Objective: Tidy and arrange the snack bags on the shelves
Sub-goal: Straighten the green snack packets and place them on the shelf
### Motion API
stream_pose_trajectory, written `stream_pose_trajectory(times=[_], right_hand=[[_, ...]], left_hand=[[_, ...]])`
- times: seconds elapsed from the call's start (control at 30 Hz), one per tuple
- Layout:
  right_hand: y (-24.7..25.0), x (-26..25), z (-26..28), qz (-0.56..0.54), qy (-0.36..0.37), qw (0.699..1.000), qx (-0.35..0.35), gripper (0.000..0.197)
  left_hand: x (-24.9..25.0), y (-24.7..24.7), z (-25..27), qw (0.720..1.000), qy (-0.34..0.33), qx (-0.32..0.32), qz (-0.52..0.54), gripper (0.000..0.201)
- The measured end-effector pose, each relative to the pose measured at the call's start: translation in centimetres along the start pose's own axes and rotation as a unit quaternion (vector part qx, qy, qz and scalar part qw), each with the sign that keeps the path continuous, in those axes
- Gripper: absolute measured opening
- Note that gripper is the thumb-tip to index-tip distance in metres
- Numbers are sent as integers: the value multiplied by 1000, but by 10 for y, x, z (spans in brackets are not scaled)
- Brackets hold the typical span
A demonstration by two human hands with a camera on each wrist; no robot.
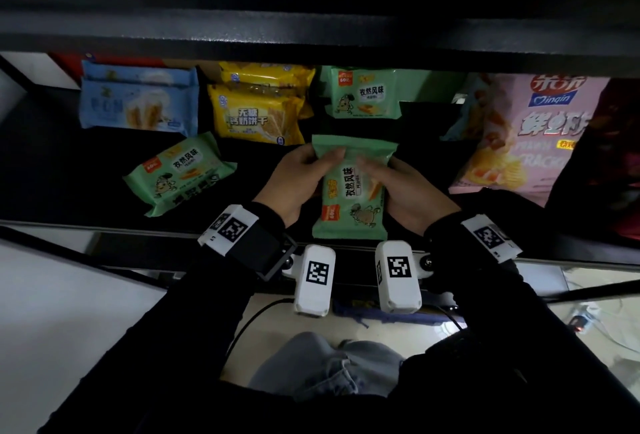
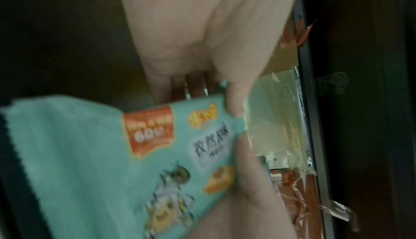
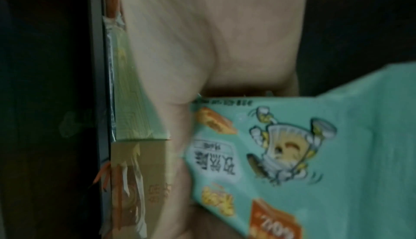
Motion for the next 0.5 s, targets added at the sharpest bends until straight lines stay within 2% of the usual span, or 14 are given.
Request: stream_pose_trajectory(times=[0.17,0.27,0.43,0.5], right_hand=[[10,-1,-5,-52,8,995,88,31],[14,-3,-7,-55,7,991,125,31],[7,-5,-5,-89,30,993,78,35],[3,-7,-3,-53,33,997,46,40]], left_hand=[[-6,-3,-4,999,32,23,32,8],[-5,-5,-4,998,41,24,44,16],[2,-4,-4,993,51,7,103,26],[4,0,-4,987,56,17,153,28]])
Point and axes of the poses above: each hand's wrist, its own z-axis away from the middle knuckle, its own y-axis out of the back of the hand, x = y × z, the point moved 8 cm from there along -z, towards the middle knuckle, and after that the axes turned 14 degrees about -z, right-handed, at the moved point
